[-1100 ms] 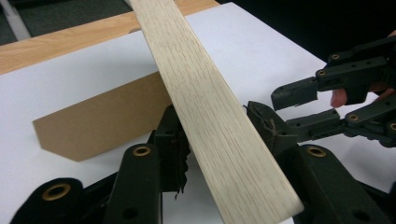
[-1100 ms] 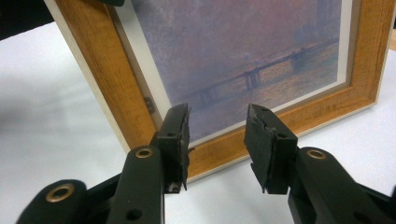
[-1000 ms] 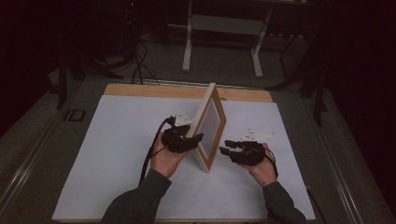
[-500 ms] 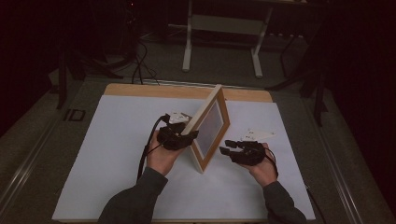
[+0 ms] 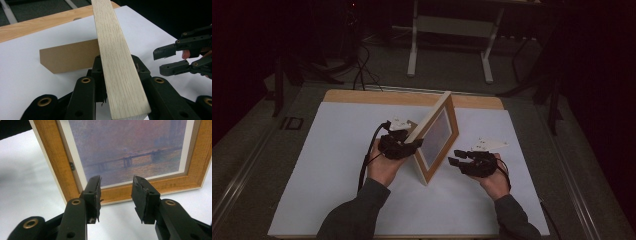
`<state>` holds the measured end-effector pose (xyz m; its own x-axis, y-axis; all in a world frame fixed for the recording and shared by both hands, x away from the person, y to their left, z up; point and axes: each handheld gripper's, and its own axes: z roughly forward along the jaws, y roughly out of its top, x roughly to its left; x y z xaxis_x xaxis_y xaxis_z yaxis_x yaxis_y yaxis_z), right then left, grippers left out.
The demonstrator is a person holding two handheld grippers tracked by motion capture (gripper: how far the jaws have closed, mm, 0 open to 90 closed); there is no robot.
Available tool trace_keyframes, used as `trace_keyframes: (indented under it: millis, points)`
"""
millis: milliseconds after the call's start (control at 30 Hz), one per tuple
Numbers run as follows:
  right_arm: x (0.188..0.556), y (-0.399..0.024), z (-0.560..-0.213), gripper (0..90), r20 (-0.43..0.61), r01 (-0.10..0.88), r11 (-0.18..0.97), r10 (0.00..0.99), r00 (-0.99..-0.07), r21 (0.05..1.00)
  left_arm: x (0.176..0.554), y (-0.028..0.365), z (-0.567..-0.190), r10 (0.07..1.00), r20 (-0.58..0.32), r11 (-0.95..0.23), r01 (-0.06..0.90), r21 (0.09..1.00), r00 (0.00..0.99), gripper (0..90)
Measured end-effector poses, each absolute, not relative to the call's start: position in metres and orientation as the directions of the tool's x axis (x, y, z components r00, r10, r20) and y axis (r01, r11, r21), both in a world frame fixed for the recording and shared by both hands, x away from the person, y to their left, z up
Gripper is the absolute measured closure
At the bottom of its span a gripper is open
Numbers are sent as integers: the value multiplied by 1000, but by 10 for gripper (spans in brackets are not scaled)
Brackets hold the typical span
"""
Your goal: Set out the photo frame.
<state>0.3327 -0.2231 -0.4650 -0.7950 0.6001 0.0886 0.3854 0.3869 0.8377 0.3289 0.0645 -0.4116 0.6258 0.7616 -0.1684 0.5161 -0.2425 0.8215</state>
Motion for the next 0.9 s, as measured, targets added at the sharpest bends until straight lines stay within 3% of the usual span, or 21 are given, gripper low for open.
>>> trace_keyframes:
  millis: [900]
  points:
    - [333, -224, -463, 578, 82, 381, 388, 602, -794, 839, 337, 83, -413, 715, -205, -230, 502, 833, 668, 736]
